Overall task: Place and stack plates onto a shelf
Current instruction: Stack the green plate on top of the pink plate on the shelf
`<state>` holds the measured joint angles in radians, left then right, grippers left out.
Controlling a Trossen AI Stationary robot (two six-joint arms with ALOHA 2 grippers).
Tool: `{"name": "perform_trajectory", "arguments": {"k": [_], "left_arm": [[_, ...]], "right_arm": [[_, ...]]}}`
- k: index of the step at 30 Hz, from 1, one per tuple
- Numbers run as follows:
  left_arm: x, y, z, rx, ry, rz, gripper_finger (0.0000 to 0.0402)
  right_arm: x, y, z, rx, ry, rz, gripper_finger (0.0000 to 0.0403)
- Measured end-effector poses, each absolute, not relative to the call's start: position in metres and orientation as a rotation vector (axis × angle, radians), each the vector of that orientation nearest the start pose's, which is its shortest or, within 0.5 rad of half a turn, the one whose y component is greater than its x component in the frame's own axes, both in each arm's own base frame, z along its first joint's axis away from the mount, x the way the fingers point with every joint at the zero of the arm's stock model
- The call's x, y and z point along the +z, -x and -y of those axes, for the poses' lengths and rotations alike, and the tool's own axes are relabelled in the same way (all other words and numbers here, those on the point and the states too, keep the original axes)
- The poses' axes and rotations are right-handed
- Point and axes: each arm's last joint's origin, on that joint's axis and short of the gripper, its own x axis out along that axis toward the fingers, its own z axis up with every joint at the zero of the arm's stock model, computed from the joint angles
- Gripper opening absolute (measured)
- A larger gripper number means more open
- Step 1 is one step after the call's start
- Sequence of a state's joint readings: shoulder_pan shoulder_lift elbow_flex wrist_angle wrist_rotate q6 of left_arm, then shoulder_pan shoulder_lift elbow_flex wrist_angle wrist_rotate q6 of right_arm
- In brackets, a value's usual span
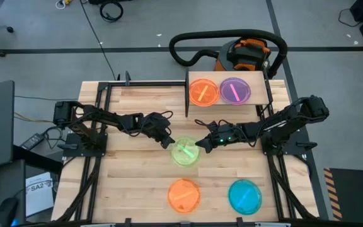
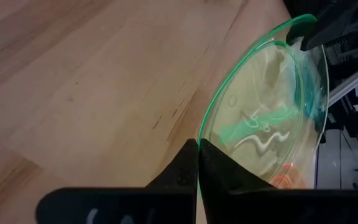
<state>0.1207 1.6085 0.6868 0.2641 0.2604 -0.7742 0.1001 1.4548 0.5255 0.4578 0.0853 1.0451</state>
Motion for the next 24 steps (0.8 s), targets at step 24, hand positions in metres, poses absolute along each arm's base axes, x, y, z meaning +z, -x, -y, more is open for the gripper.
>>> {"name": "perform_trajectory", "arguments": {"k": [24], "left_arm": [[0.1538,-0.3027,-0.0306,0.086,0.873,-0.635,0.0077]], "right_arm": [[0.1616,-0.2692,-0.0245,-0.231,-0.981,-0.430,0.0042]]}}
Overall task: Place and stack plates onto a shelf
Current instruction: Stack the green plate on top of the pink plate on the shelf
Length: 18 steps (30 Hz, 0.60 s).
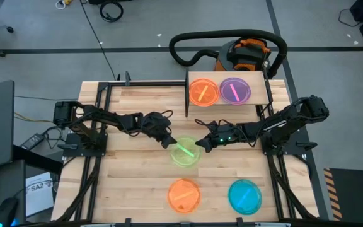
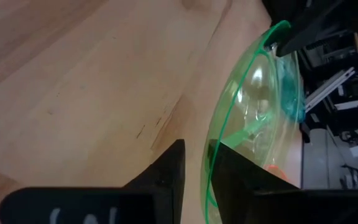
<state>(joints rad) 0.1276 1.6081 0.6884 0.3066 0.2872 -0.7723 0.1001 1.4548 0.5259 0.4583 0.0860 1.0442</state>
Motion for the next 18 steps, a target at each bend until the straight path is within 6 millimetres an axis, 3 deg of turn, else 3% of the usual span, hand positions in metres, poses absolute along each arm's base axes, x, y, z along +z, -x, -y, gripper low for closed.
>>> {"name": "perform_trajectory", "arguments": {"k": [8,18], "left_arm": [[0.156,-0.300,-0.041,0.049,0.898,-0.637,0.0076],[0.179,-0.293,-0.052,0.030,0.884,-0.551,0.0076]], "right_arm": [[0.162,-0.269,-0.025,-0.230,-0.981,-0.430,0.0042],[0.162,-0.270,-0.022,-0.233,-0.986,-0.427,0.0019]]}}
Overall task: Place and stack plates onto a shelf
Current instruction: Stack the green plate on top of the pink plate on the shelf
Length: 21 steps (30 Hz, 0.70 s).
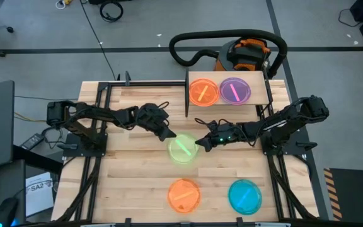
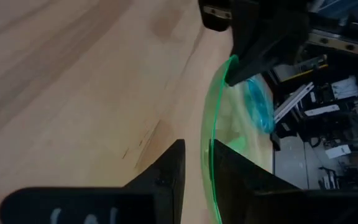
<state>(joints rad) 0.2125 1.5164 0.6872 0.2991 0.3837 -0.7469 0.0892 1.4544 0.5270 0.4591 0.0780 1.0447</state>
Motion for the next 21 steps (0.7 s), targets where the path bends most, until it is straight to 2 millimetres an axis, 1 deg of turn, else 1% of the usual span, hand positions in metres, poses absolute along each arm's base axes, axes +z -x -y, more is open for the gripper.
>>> {"name": "perform_trajectory", "arguments": {"k": [4,11,14,21], "left_arm": [[0.181,-0.292,-0.052,0.018,0.887,-0.552,0.0076],[0.182,-0.292,-0.050,-0.022,0.884,-0.561,0.0076],[0.185,-0.291,-0.049,-0.034,0.863,-0.544,0.0076],[0.184,-0.291,-0.049,-0.031,0.865,-0.553,0.0076]], "right_arm": [[0.162,-0.270,-0.019,-0.242,-0.988,-0.424,0.0011],[0.163,-0.271,-0.015,-0.236,-0.998,-0.413,0.0011],[0.165,-0.271,-0.013,-0.217,-1.007,-0.404,0.0011],[0.164,-0.271,-0.009,-0.204,-1.018,-0.423,0.0010]]}}
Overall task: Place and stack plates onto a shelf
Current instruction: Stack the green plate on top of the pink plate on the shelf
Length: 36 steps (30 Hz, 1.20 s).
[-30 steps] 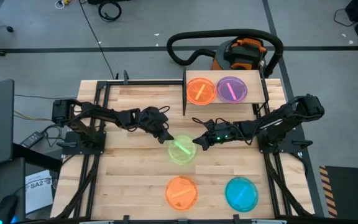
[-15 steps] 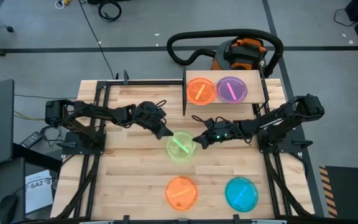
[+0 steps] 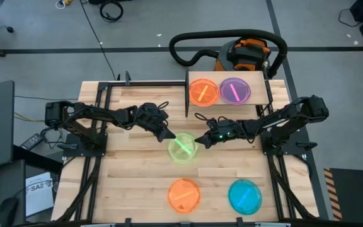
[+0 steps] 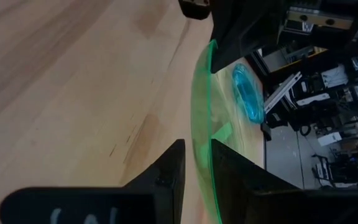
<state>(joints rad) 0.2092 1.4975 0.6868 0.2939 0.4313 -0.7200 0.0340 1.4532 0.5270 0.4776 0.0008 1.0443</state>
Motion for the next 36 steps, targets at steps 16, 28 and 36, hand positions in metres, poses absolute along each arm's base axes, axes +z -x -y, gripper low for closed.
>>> {"name": "perform_trajectory", "arguments": {"k": [16,28,36], "left_arm": [[0.187,-0.289,-0.053,-0.053,0.873,-0.546,0.0076],[0.188,-0.287,-0.056,-0.075,0.882,-0.558,0.0076],[0.191,-0.278,-0.061,-0.060,0.852,-0.601,0.0076]], "right_arm": [[0.162,-0.270,-0.009,-0.180,-1.018,-0.466,0.0009],[0.162,-0.270,-0.013,-0.080,-1.061,-0.527,0.0009],[0.162,-0.269,-0.013,-0.079,-1.062,-0.526,0.0009]]}}
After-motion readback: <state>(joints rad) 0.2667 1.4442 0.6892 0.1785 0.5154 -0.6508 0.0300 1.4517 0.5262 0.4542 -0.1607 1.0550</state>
